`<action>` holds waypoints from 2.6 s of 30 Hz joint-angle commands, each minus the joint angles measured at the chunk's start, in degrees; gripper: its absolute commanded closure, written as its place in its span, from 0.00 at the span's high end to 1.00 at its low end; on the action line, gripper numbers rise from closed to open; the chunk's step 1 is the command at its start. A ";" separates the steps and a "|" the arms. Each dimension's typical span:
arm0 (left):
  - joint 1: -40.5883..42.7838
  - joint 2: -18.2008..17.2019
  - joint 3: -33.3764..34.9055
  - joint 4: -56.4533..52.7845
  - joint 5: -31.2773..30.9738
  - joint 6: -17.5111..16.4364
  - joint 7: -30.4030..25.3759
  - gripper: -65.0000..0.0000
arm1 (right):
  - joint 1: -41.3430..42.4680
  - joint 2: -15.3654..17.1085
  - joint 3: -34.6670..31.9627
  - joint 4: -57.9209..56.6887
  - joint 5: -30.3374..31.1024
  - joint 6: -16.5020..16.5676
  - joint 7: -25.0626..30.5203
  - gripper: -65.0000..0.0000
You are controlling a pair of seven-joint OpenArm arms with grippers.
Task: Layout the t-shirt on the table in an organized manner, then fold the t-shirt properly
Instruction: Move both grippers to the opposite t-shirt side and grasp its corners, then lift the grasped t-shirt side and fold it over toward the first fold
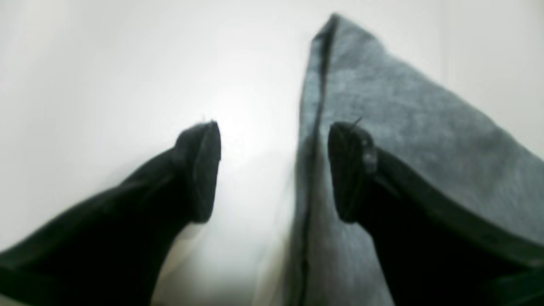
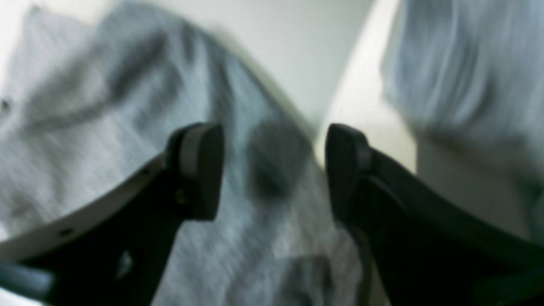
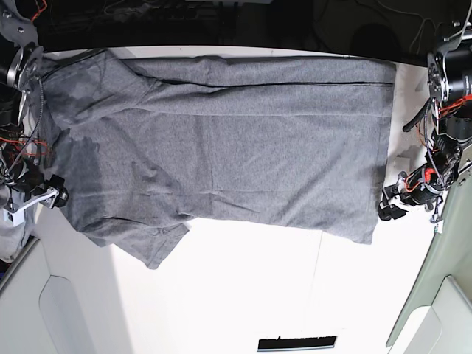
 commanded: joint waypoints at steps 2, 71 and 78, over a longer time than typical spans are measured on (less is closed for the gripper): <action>-2.01 0.39 -0.04 0.00 -0.31 -0.22 -0.59 0.65 | 0.50 0.92 0.15 0.79 0.90 0.26 -0.63 0.58; 26.23 -8.92 -0.09 50.38 -34.23 -10.88 36.30 0.00 | -21.35 5.70 0.22 26.82 7.63 8.76 8.70 0.00; 31.15 -9.57 -0.55 52.43 -33.35 -10.88 36.30 0.00 | -26.36 5.84 0.22 28.26 7.67 8.57 8.74 0.00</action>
